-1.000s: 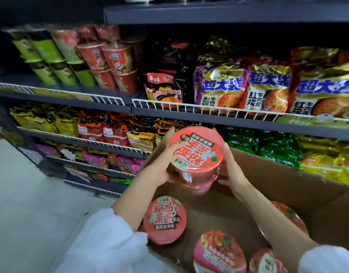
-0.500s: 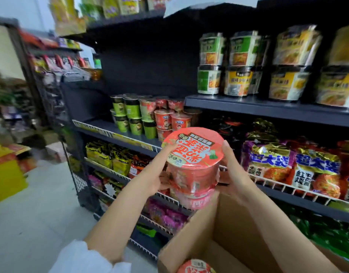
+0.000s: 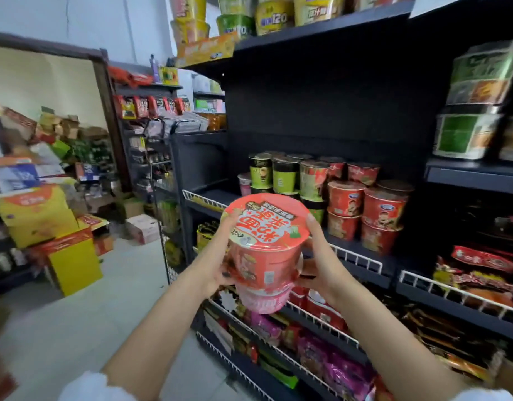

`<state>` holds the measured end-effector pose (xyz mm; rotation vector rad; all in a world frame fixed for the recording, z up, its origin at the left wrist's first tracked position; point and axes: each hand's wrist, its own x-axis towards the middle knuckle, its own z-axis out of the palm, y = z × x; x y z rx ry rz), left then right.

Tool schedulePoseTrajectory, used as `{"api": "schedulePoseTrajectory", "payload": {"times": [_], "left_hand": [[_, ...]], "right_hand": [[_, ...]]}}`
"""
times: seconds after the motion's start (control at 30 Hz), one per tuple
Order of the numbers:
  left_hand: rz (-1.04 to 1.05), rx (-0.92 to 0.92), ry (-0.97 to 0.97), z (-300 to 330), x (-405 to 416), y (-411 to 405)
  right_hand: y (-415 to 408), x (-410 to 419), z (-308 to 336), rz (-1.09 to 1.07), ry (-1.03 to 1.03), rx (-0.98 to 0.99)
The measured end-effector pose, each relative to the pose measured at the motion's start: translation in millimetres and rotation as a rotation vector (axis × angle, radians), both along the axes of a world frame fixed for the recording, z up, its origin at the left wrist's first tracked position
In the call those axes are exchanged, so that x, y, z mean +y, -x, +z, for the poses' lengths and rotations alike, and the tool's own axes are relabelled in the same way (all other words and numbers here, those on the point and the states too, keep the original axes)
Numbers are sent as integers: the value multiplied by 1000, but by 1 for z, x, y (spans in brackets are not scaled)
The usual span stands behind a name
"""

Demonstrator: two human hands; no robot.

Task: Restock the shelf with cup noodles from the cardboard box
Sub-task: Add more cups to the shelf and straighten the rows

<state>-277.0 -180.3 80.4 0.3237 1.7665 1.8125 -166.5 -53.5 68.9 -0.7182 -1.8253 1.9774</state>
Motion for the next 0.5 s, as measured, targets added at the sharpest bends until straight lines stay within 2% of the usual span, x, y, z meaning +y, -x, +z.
{"api": "schedulePoseTrajectory", "payload": {"times": [0.23, 0.5], "left_hand": [[50, -33, -17, -5, -7, 125], [70, -2, -25, 16, 51, 287]], "right_hand": [[127, -14, 4, 23, 23, 7], [298, 54, 6, 84, -9, 87]]}}
